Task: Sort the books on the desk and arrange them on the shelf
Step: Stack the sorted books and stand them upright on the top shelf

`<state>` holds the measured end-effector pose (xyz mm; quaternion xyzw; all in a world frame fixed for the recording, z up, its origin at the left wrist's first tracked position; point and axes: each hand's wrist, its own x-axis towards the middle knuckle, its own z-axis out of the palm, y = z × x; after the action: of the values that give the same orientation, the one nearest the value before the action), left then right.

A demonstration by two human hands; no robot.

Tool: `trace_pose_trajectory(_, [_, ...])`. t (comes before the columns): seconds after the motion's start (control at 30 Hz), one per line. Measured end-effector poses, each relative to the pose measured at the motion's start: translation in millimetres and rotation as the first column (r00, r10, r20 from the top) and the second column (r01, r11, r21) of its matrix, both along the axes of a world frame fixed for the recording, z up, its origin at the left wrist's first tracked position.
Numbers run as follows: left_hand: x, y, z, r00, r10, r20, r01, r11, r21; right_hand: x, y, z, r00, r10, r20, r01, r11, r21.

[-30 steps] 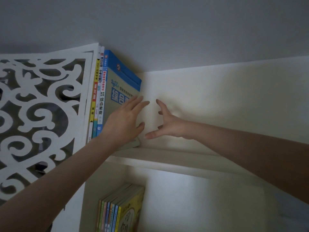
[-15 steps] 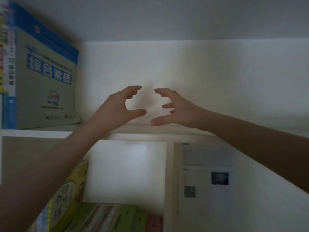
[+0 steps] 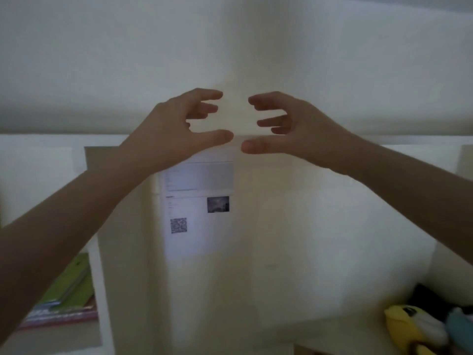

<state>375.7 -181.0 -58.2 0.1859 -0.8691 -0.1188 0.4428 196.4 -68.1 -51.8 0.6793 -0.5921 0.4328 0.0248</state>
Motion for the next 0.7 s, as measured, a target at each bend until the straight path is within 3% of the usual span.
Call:
trace_pose_trajectory(0.13, [-35, 32, -13, 1.0, 0.006, -0.011, -0.006, 1.0, 0.001, -37, 36, -14, 0.997, 0.021, 0.076, -0.02, 1.0, -0.022])
trace_pose_trajectory(0.27, [-64, 74, -39, 0.998, 0.035, -0.055, -0.044, 0.985, -0.166, -68, 76, -42, 0.99, 0.007, 0.138, -0.006, 1.0, -0.009])
trace_pose_trajectory(0.5, [-124, 87, -133, 0.987, -0.022, 0.161, 0.017, 0.999, 0.035, -123, 112, -123, 0.96, -0.096, 0.262, 0.057, 0.987, 0.151])
trace_pose_trajectory(0.7, [-163, 78, -248, 0.909, -0.066, 0.411, -0.047, 0.965, 0.259, -164, 116, -234, 0.85, -0.255, 0.461, 0.077, 0.926, 0.369])
